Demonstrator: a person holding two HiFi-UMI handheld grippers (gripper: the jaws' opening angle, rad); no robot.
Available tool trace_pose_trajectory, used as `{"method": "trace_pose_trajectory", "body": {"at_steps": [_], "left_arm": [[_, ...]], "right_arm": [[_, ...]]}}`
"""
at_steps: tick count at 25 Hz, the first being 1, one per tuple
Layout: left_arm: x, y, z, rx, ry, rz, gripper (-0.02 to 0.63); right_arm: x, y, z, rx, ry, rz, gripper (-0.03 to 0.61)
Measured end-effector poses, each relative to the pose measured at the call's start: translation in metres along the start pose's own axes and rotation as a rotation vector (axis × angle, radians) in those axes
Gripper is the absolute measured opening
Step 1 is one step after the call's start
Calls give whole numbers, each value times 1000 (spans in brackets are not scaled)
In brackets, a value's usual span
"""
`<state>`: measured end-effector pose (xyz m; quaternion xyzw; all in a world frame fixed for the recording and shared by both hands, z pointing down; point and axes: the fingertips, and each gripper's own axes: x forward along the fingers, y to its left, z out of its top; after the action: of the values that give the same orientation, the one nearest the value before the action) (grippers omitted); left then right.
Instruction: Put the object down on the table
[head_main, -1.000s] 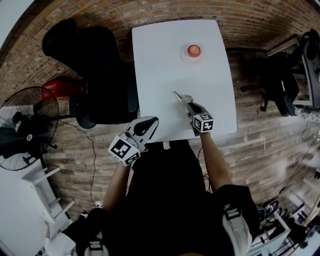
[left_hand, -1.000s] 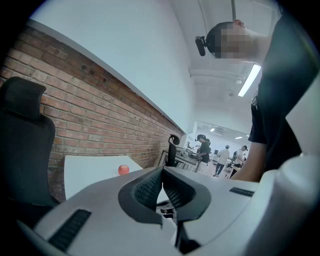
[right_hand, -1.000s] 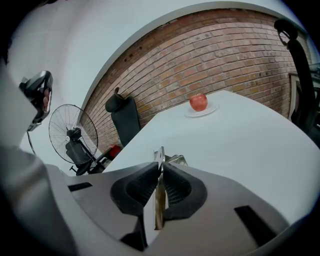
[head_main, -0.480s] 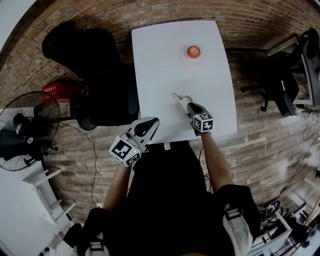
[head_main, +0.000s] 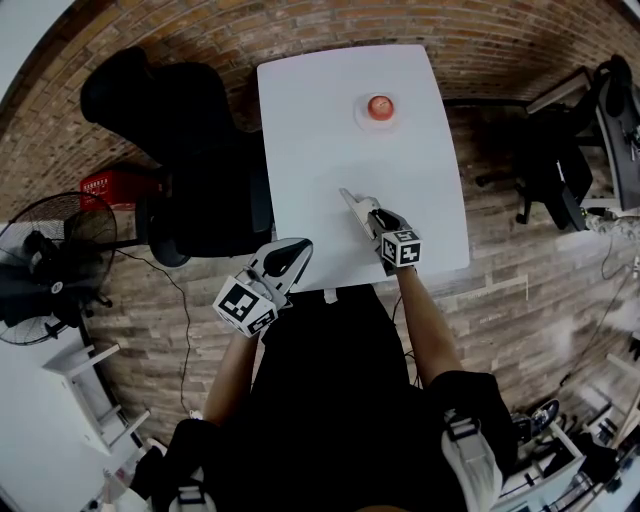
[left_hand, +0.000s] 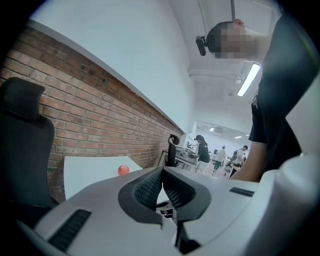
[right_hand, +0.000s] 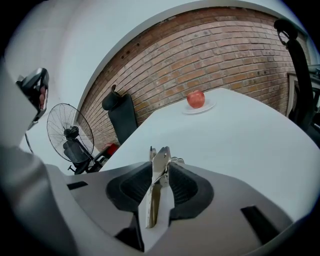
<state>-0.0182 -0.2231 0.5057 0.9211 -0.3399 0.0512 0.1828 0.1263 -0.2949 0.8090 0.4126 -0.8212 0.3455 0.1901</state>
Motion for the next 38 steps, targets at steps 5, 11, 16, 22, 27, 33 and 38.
{"method": "trace_pose_trajectory", "body": {"at_steps": [5,11,16,22,27,33,38], "left_arm": [[-1,-1,-1,1,0,-4,21],[-4,-1,-2,0,0,-3,21],[-3,-5,-2,3,-2,-9,21],[-1,-8,-1,6,-3,-21,21],[4,-12,-4,7,-1,-31,21],[11,-17,-8,8,-2,-51,21],[16,-21,-10,8,-2,-64,21]], "right_arm": [[2,1,0,3,2,4,124],[0,0,-2,7,4,-7,152],[-8,-5,-4,7,3,-22,165],[-18,-6,-6,15,-1,-22,167],[-31,-8,-14,75,-8,-3,140],[-50,-2,-11,72,-43,9,138],[-74,28,3,50,-94,91,30]]}}
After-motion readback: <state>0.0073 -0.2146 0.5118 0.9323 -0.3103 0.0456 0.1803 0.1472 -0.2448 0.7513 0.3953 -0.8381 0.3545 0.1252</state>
